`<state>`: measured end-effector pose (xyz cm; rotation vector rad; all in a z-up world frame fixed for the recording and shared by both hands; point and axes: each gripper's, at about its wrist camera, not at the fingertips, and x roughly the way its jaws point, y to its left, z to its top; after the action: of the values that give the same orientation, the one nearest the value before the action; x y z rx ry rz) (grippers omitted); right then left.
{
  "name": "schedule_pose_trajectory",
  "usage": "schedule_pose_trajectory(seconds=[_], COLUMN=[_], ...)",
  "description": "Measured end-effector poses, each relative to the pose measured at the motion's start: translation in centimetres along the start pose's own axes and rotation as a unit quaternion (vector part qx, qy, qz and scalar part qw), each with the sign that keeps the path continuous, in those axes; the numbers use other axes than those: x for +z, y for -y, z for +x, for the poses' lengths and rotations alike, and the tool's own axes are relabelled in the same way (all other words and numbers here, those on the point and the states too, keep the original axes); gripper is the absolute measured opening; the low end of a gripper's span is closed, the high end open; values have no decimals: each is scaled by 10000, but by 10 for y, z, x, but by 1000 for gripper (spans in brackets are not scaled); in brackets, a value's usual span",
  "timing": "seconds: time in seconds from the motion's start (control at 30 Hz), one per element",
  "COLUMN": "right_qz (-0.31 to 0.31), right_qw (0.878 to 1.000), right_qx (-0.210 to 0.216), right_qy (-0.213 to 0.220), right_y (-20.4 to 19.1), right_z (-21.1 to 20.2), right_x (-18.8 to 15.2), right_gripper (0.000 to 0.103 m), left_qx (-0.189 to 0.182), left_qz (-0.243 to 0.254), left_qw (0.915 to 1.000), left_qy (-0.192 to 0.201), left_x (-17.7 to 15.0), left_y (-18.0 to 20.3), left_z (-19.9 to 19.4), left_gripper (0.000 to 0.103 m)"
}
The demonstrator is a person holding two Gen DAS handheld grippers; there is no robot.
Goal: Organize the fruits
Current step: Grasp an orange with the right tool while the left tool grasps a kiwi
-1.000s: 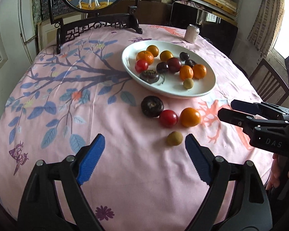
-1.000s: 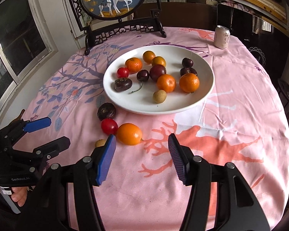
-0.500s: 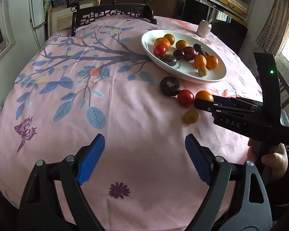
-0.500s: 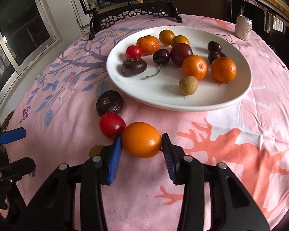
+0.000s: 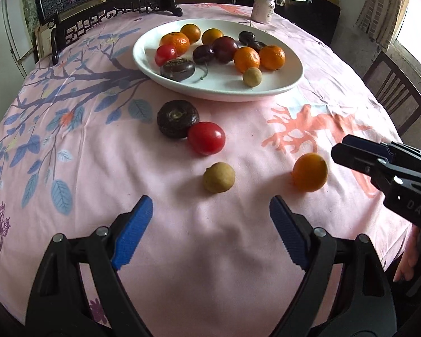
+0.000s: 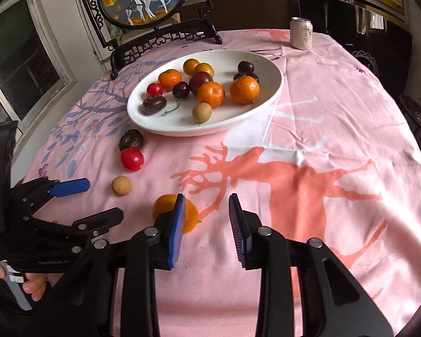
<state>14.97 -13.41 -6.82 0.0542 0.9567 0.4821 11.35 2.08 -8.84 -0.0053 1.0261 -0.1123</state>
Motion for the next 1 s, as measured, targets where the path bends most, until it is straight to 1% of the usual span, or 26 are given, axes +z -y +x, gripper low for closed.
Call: schedule_pose_trajectory(seconds=[0.03, 0.1, 0.13, 0.17, 0.27, 0.3, 0.33, 0.4, 0.47, 0.57, 0.6, 0.63, 0.7, 0.77, 0.83, 0.9, 0.97, 1.0], right_qz=[8, -77, -107, -106, -140, -195, -233, -329, -472, -686, -730, -775, -792, -774, -731, -574, -362, -260], right_qw=[9999, 9997, 9994, 9992, 9971, 9963, 9955, 9943, 9929, 9921, 9914, 9916, 9927, 9948, 9965, 9978, 9986, 9988], right_qx=[150, 197, 278, 367, 677, 755, 820, 842, 872, 697, 662, 623, 562, 383, 127, -147, -316, -340], right_qy=[-17, -125, -145, -134, -305, -358, -423, -569, -658, -789, -859, -825, -719, -534, -390, -288, -242, -238], right_y=[-1, -7, -10, -12, -19, -24, -28, -38, -49, -62, -65, -67, -70, -68, -59, -45, -28, -21], right_z=[2, 9, 12, 13, 15, 16, 18, 24, 29, 39, 44, 45, 42, 31, 19, 9, 1, -1], right_x=[0, 2, 3, 5, 7, 6, 6, 3, 0, -5, -6, -7, -7, -5, -4, -4, -7, -9], right_gripper=[33, 33, 37, 40, 40, 41, 45, 51, 51, 51, 47, 40, 39, 39, 39, 39, 39, 39], left_qx=[30, 66, 80, 86, 118, 126, 156, 215, 246, 292, 296, 305, 317, 247, 143, 82, 1, -16], left_qz=[6, -15, -34, -58, -168, -207, -244, -323, -417, -530, -538, -526, -518, -504, -395, -259, -140, -94], left_qw=[10000, 10000, 10000, 9999, 9998, 9997, 9996, 9992, 9988, 9980, 9980, 9980, 9979, 9982, 9989, 9994, 9997, 9998], left_qy=[5, 13, 9, 3, -28, -21, -18, 19, 84, 155, 167, 183, 214, 217, 221, 216, 184, 168], left_x=[2, 4, 4, 4, 2, 1, 0, -3, -8, -15, -17, -18, -19, -16, -13, -9, -4, -1], left_y=[0, -1, -3, -5, -15, -18, -22, -29, -37, -47, -50, -51, -53, -51, -42, -30, -17, -12], left_z=[2, 5, 5, 5, 1, 0, -2, -8, -15, -24, -26, -28, -30, -29, -25, -19, -11, -6], left_gripper=[87, 87, 87, 87, 87, 87, 87, 87, 87, 87, 87, 87, 87, 87, 87, 87, 86, 79])
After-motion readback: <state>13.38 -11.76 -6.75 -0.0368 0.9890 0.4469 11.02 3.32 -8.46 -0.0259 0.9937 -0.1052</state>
